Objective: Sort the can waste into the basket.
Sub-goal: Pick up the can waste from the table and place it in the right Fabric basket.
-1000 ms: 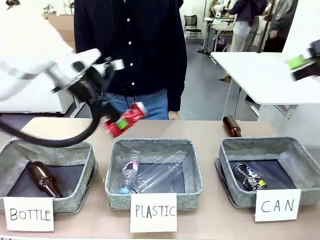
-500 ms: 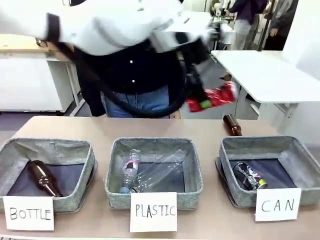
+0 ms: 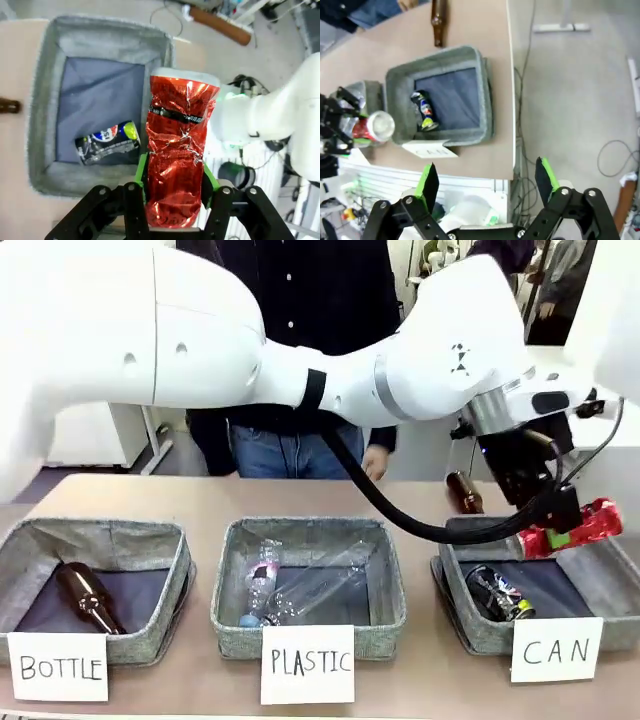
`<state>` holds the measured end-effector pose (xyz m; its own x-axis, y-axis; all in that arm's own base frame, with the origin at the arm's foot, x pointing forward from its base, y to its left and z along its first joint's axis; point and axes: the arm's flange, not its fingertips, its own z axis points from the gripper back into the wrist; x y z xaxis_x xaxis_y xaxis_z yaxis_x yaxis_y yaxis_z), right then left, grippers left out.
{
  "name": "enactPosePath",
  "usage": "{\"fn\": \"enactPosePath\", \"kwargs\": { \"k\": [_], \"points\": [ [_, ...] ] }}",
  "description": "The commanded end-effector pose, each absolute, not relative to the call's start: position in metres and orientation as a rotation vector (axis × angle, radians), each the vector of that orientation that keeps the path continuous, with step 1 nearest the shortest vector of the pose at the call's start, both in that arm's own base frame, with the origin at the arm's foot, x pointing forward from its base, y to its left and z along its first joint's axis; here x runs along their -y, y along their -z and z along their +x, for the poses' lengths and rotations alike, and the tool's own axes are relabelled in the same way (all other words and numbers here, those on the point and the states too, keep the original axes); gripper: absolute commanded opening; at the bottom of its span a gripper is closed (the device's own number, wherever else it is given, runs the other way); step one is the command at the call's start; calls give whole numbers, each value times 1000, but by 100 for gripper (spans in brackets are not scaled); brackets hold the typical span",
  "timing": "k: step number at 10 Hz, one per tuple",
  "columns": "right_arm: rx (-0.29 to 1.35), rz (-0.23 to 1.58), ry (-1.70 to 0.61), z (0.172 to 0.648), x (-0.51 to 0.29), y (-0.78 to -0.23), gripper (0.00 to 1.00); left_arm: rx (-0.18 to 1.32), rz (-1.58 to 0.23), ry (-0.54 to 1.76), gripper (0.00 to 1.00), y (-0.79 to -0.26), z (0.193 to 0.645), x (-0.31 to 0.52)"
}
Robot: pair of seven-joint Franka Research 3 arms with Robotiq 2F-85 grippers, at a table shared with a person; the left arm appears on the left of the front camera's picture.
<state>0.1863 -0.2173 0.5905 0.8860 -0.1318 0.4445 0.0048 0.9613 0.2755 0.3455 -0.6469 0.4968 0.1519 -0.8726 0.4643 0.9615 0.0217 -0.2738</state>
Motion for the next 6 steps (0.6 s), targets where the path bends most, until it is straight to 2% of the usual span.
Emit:
{"fn": "enactPosePath", "kwargs": {
  "k": [1,3,6],
  "points": [
    [473,284,92,187,217,-589,100,250,-561,1531,44,-524,344,616],
    [473,284,92,187,217,-589,100,204,-589,1459,44,-505,347,642],
    [473,284,92,187,217,-589,100,279,-438,1445,44,-486,352,652]
  ]
}}
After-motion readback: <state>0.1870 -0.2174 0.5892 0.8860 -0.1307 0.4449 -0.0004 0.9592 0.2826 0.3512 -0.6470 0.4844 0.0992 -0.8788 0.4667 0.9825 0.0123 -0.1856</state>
